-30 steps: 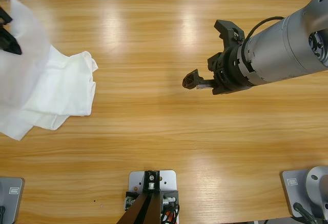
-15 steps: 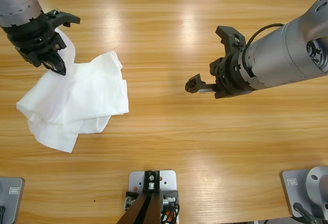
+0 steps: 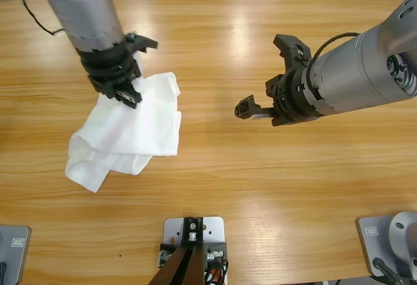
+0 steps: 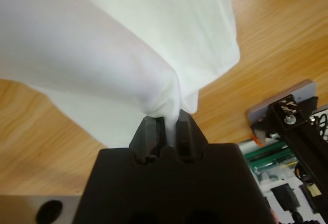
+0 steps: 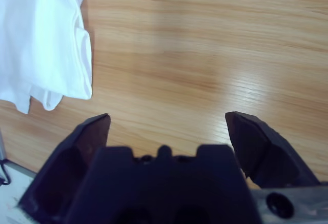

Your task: Fold clothes

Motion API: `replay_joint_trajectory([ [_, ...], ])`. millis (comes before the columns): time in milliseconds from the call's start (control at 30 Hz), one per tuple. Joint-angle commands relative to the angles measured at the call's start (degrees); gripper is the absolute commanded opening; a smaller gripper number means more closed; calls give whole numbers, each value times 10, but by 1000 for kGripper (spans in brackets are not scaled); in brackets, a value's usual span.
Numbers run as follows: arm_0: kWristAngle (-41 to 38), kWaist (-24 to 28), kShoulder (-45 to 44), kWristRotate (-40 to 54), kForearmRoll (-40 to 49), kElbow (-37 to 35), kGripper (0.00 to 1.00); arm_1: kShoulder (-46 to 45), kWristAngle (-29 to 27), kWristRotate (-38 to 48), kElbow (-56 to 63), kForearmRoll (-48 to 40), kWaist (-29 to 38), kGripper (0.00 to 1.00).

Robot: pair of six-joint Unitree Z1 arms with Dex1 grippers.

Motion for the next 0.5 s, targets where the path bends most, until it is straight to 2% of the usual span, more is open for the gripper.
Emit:
replay_joint_trajectory([
  [33, -45, -32, 66, -15, 11, -115, 1000, -7, 9, 6, 18, -3, -4, 918],
  [167, -64, -37, 69, -30, 7, -132, 1000, -8, 8, 6, 18, -4, -4, 918],
  [233, -52, -31, 26, -39, -2, -124, 1000, -10, 9, 5, 18, -5, -4, 893],
  [267, -34, -23, -14, -45, -20, -103, 1000, -10, 9, 3, 18, -7, -5, 786],
  [300, -17, -11, -66, -45, -57, -57, 988, -10, 10, -4, 18, -11, -4, 598],
  [367, 0, 26, -189, -38, -161, 92, 910, -10, 15, -20, 14, -23, -5, 401],
  [433, 9, 57, -307, -10, -249, 252, 880, -18, 28, -48, 6, -39, -4, 16],
  [500, 9, 64, -396, 50, -305, 383, 780, -29, 42, -80, 0, -69, -4, 0],
])
